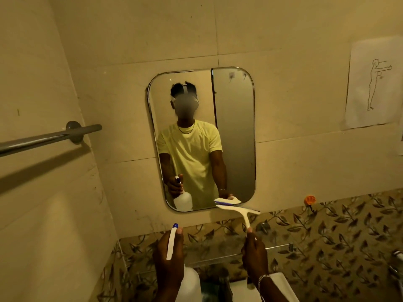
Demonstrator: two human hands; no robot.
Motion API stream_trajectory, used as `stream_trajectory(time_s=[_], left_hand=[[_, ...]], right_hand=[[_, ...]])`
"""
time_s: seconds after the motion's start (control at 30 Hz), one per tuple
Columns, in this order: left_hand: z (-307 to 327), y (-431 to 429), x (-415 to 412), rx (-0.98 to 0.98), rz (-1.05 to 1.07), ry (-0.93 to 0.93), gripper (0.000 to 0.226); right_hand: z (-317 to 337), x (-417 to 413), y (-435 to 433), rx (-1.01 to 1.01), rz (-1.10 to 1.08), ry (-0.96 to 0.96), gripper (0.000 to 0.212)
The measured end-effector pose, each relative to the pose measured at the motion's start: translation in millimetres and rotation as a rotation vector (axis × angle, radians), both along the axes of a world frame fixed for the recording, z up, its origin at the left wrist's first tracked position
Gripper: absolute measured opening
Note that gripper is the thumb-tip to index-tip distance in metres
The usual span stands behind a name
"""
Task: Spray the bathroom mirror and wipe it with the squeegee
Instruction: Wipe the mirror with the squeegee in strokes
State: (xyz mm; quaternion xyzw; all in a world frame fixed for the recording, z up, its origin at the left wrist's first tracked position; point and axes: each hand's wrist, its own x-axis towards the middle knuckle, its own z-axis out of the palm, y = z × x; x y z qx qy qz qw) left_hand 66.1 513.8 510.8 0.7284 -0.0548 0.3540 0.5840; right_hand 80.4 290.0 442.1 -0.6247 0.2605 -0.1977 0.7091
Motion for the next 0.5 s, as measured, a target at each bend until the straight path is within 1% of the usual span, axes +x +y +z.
stream_trajectory(time_s=[0.07, 0.17, 0.27, 0.3, 0.4, 0.5], left_hand=[[-1, 1, -3, 0.016, 0.003, 0.005, 0.02], [0, 2, -8, 0.001, 0.0, -0.008, 0.027], [0, 4, -12, -0.024, -0.015, 0.006, 0.024], [1, 4, -12, -0.027, -0.024, 0.006, 0.027], [7, 3, -12, -0.051, -0.049, -0.008, 0.04], [21, -2, -6, -0.072, -0.059, -0.017, 0.04]], right_hand=[[0, -5, 11, 0.002, 0.006, 0.0, 0.061], [1, -16, 22, 0.018, 0.038, -0.025, 0.062], [10, -24, 30, -0.02, 0.065, -0.058, 0.062], [18, -25, 33, -0.043, 0.078, -0.079, 0.06], [55, -30, 42, -0.133, 0.133, -0.224, 0.057], [93, -33, 47, -0.254, 0.149, -0.393, 0.053]])
